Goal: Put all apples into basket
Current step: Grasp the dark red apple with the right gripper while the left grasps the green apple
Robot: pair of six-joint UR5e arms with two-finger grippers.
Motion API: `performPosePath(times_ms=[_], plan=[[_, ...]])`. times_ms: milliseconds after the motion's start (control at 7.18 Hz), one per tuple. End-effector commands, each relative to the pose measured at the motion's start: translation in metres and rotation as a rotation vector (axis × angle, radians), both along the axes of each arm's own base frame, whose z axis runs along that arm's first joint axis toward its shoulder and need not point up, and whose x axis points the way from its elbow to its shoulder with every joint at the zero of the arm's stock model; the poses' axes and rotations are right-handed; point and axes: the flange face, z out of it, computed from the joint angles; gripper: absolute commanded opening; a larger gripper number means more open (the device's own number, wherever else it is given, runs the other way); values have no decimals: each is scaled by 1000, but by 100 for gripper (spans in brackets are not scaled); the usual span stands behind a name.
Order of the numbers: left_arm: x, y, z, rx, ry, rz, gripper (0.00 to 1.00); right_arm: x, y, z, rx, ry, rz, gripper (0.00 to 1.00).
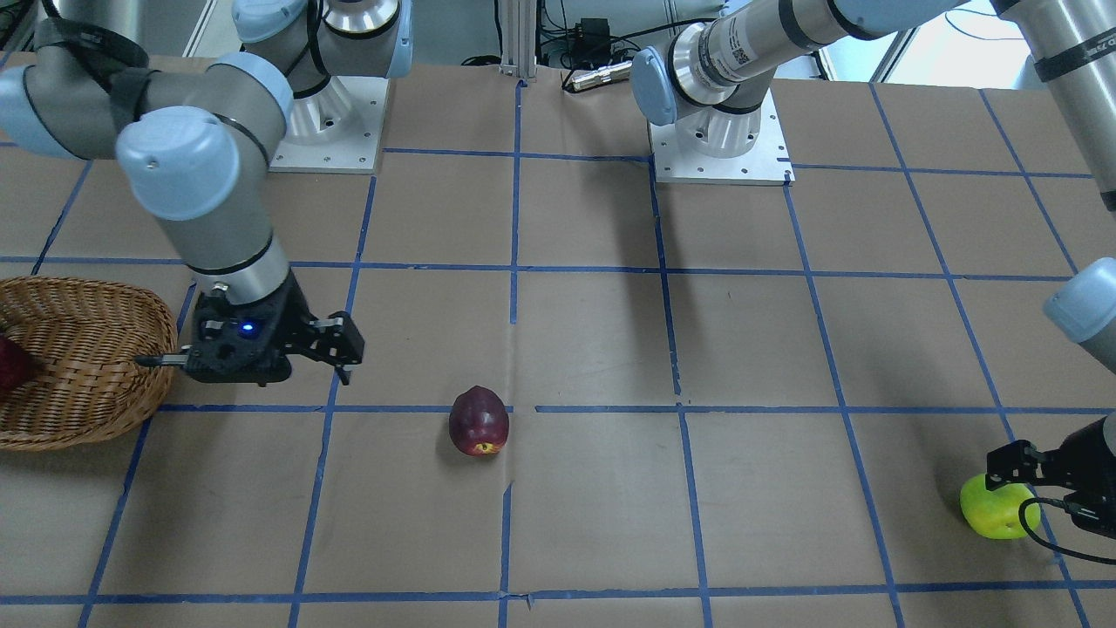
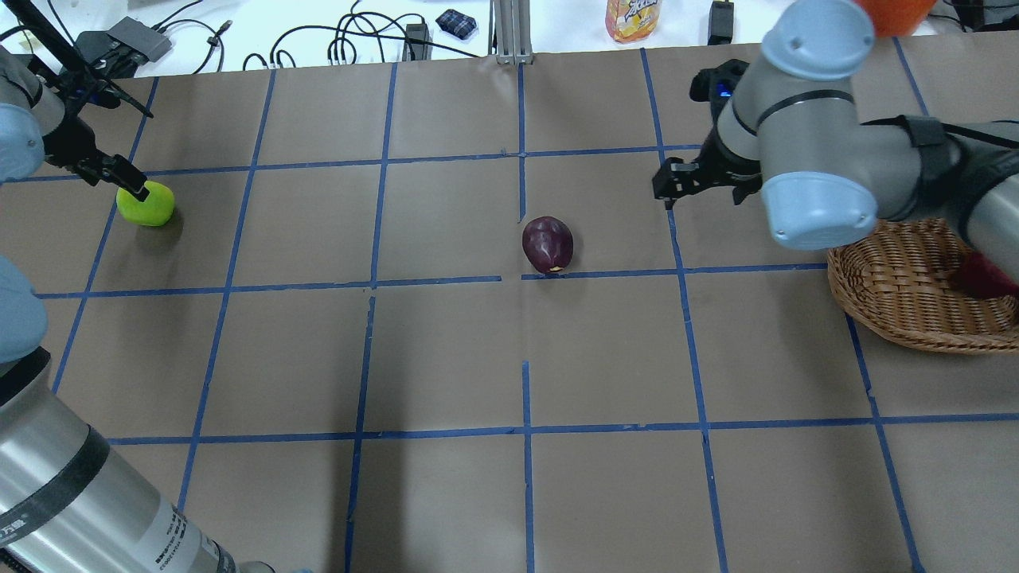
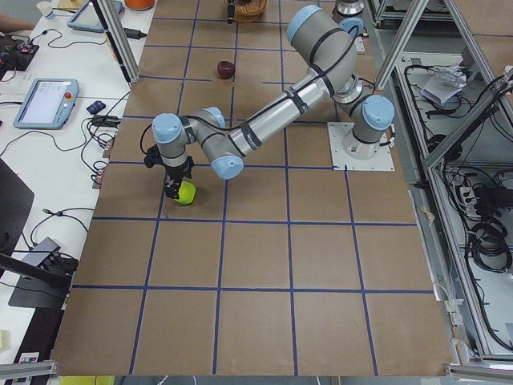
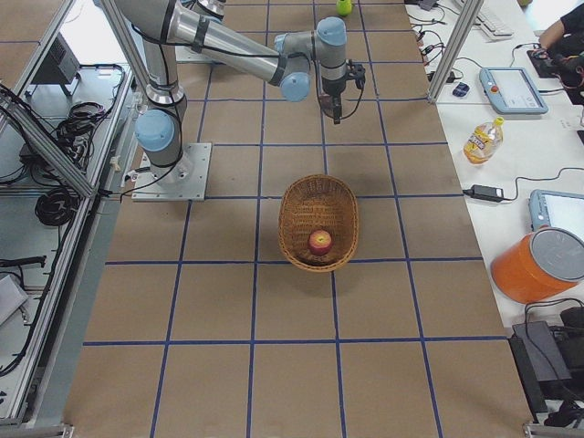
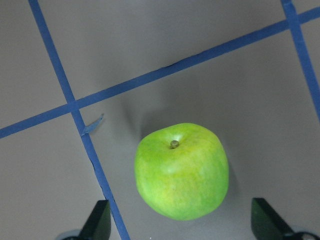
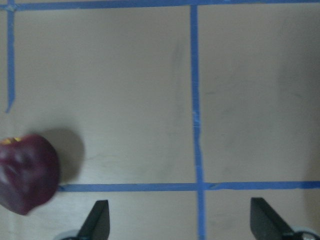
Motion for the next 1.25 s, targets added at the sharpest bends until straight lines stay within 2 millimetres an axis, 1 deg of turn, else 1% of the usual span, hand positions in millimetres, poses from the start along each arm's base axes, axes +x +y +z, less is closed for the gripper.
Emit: performPosePath(times_ms=[0, 139, 278, 418, 557, 696, 835, 975, 1114], plan=[[2, -2, -21, -13, 79, 20, 100, 89, 2, -21, -14, -67, -157, 100], [4, -3, -32, -5, 93, 57, 100, 103, 0, -47, 8, -63, -133, 100], [4, -3, -37, 1, 98, 65, 100, 127, 3, -79, 23, -57, -95, 100], [2, -5, -40, -10, 124, 81, 100, 139, 6, -89, 28, -58, -76, 100], [-1, -8, -41, -30, 164, 101, 74, 146, 6, -98, 49, -97, -53, 100], [-1, -7, -18, -51, 152, 98, 39, 148, 3, -101, 24, -114, -46, 100], [-12, -8, 4, -33, 165, 93, 24, 147, 3, -114, 41, -98, -44, 100], [-25, -4, 21, 3, 191, 156, 24, 148, 0, -122, 41, -88, -23, 100], [-52, -3, 32, 15, 256, 213, 24, 148, -2, -123, 13, -98, -28, 100]])
